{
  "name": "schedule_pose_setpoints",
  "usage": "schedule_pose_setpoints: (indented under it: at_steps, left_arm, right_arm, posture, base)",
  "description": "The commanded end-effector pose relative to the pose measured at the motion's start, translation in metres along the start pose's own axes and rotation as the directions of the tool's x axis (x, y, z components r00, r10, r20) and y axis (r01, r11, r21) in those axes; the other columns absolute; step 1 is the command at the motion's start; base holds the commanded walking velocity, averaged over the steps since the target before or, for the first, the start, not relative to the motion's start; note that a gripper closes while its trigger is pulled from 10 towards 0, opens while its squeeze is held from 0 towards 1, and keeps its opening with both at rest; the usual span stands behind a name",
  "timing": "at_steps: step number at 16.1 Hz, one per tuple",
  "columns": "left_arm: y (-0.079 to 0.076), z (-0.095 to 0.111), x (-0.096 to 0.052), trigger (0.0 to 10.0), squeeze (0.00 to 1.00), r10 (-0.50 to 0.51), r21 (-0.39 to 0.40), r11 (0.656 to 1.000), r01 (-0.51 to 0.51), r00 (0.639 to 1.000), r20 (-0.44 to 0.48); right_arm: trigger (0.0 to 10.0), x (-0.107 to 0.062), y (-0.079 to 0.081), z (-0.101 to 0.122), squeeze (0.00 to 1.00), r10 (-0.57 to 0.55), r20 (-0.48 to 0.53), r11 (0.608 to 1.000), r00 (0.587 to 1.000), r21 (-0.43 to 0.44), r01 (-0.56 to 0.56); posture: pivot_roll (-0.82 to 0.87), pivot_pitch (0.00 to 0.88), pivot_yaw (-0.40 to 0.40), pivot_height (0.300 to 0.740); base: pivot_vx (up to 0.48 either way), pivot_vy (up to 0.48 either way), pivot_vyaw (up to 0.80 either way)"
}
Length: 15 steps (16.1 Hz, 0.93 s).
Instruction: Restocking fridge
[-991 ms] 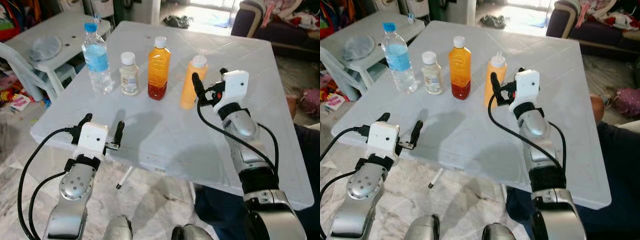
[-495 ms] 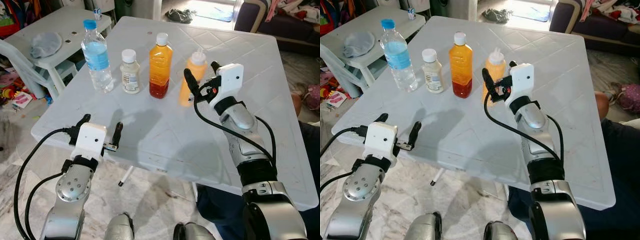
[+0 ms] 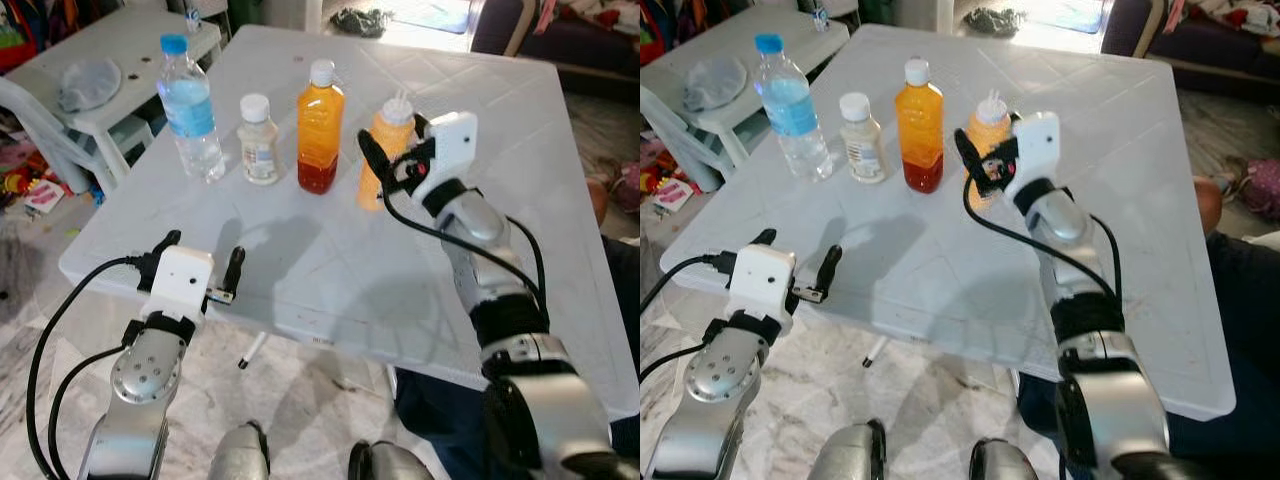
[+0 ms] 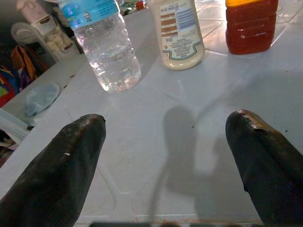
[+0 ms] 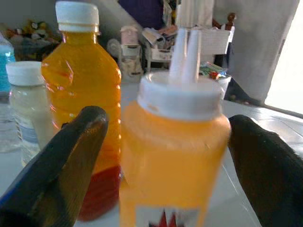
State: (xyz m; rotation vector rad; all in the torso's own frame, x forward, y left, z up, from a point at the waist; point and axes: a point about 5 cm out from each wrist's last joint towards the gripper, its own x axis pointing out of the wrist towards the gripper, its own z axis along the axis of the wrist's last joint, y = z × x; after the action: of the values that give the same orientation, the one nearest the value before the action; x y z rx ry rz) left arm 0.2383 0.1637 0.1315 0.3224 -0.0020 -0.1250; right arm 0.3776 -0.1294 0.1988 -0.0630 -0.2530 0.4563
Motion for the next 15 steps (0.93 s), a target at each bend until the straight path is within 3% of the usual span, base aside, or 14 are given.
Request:
schedule_pose_setpoints:
  at_steps: [1,3,4,11,12,13,14,15]
  left_arm:
    - [-0.002,0.003,-0.003,10.0,0.0,-0.011,0.006,1.0,0.011,1.0,0.005]
    - [-0.001,0.003,-0.003,10.0,0.0,-0.011,0.007,1.0,0.011,1.0,0.004]
    - [-0.001,0.003,-0.003,10.0,0.0,-0.009,0.008,1.0,0.009,1.0,0.004]
    - [-0.006,0.001,-0.003,10.0,0.0,-0.017,-0.01,1.0,0.017,1.0,-0.006]
    - [-0.007,0.001,-0.002,10.0,0.0,-0.017,-0.015,1.0,0.017,1.0,-0.005]
    - [-0.008,0.001,-0.002,10.0,0.0,-0.016,-0.017,1.0,0.016,1.0,-0.005]
    - [-0.009,0.0,-0.002,10.0,0.0,-0.009,-0.025,1.0,0.008,1.0,-0.01]
    - [-0.009,-0.003,-0.003,10.0,0.0,0.008,-0.04,0.999,-0.009,1.0,-0.026]
  right_arm:
    - [10.0,0.004,0.001,0.003,0.0,0.022,0.011,1.0,1.0,-0.01,-0.022]
    - [9.8,0.009,0.003,0.005,0.0,0.044,0.013,0.999,0.999,-0.008,-0.044]
    - [0.0,0.012,0.003,0.007,0.0,0.05,0.016,0.999,0.999,-0.001,-0.05]
    - [0.0,0.002,0.002,0.0,0.0,-0.009,-0.002,1.0,1.0,0.019,0.009]
    - [8.4,-0.004,0.002,0.001,0.0,-0.03,0.0,0.999,1.0,0.024,0.03]
    - [8.4,-0.007,0.002,0.001,0.0,-0.037,0.002,0.999,0.999,0.028,0.037]
    - [10.0,-0.013,0.004,0.003,0.0,-0.057,0.013,0.998,0.998,0.031,0.056]
    - [10.0,-0.023,0.008,0.005,0.0,-0.079,0.028,0.996,0.997,0.051,0.077]
  posture:
    - [0.23,0.16,0.003,0.74]
    - [0.24,0.159,0.001,0.74]
    - [0.24,0.159,-0.002,0.74]
    - [0.21,0.159,-0.007,0.74]
    - [0.2,0.149,-0.013,0.74]
    - [0.2,0.144,-0.014,0.74]
    - [0.19,0.133,-0.016,0.74]
    - [0.18,0.114,-0.018,0.74]
  base:
    - [0.0,0.0,0.0]
    - [0.0,0.0,0.0]
    - [0.0,0.0,0.0]
    - [0.0,0.0,0.0]
    - [0.0,0.0,0.0]
    - [0.0,0.0,0.0]
    - [0.0,0.0,0.0]
    - [0.0,0.0,0.0]
